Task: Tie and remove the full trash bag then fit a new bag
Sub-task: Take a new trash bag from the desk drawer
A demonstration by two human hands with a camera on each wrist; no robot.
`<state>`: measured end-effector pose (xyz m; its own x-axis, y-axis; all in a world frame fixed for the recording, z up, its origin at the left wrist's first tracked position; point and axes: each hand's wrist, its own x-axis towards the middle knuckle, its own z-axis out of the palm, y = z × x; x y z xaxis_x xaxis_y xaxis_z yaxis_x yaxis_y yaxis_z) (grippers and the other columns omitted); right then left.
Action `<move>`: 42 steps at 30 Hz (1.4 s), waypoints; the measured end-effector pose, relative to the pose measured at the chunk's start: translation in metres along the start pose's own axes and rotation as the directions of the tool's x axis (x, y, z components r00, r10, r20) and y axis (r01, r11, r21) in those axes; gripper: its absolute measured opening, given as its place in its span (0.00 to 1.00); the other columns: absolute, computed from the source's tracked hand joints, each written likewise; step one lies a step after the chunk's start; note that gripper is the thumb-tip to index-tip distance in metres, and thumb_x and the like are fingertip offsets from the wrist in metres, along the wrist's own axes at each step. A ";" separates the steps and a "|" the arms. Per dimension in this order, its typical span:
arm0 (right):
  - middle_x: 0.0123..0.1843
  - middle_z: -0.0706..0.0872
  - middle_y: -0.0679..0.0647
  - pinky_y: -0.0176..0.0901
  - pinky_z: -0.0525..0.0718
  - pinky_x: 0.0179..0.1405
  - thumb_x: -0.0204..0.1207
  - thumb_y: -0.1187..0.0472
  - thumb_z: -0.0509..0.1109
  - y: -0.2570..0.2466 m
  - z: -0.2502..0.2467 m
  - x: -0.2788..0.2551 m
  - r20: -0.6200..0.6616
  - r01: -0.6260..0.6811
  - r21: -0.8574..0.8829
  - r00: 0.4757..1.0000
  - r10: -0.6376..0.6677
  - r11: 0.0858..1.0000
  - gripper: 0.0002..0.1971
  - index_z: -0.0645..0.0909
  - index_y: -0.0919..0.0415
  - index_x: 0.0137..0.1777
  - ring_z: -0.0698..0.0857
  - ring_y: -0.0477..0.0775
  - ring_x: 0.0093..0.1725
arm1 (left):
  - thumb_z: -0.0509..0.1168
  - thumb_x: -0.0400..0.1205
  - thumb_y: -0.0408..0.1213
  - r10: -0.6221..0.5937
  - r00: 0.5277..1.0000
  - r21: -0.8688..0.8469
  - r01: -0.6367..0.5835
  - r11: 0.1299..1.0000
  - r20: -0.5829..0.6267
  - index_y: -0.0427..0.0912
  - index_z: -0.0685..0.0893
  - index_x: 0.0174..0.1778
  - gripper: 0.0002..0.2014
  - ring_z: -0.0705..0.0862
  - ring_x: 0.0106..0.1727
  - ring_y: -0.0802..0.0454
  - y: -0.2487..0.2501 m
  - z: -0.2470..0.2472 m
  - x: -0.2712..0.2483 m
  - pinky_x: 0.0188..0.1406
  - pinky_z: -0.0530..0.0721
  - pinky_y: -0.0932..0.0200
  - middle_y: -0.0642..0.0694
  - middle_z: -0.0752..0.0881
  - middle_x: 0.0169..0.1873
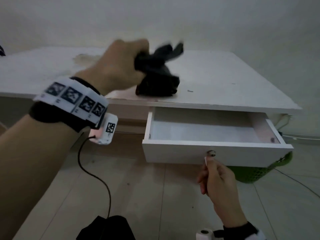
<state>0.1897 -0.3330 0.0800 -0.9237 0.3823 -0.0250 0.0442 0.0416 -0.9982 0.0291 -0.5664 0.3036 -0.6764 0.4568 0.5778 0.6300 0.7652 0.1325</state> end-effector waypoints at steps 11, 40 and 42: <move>0.28 0.84 0.57 0.42 0.74 0.22 0.87 0.46 0.56 -0.040 0.040 0.114 -0.078 0.011 -0.060 0.997 -0.015 0.998 0.22 0.77 0.57 0.36 0.75 0.53 0.21 | 0.63 0.84 0.51 -0.180 0.873 -0.011 0.207 0.978 0.452 0.61 0.74 0.73 0.20 0.83 0.40 0.53 -0.034 0.051 -0.014 0.37 0.77 0.56 0.49 0.86 0.42; 0.35 0.88 0.67 0.34 0.76 0.20 0.85 0.52 0.65 -0.152 -0.103 -0.089 0.007 -0.512 -0.496 0.805 0.593 0.701 0.20 0.80 0.72 0.42 0.80 0.45 0.21 | 0.59 0.81 0.41 -0.162 0.710 -0.150 0.355 0.923 0.686 0.48 0.87 0.58 0.15 0.89 0.46 0.38 0.060 -0.037 -0.047 0.40 0.80 0.55 0.43 0.92 0.46; 0.34 0.89 0.66 0.33 0.74 0.18 0.84 0.50 0.65 -0.156 -0.139 -0.127 -0.053 -0.635 -0.520 0.691 0.721 0.571 0.19 0.80 0.67 0.40 0.80 0.47 0.22 | 0.63 0.84 0.38 -0.068 0.633 -0.222 0.368 0.903 0.771 0.48 0.85 0.65 0.15 0.89 0.50 0.39 0.103 -0.043 -0.052 0.45 0.82 0.54 0.43 0.92 0.53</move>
<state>0.3531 -0.2597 0.2465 -0.5862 0.3435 -0.7337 0.8101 0.2609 -0.5251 0.1462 -0.5308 0.3219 -0.7653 0.5868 -0.2644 0.4047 0.7581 0.5113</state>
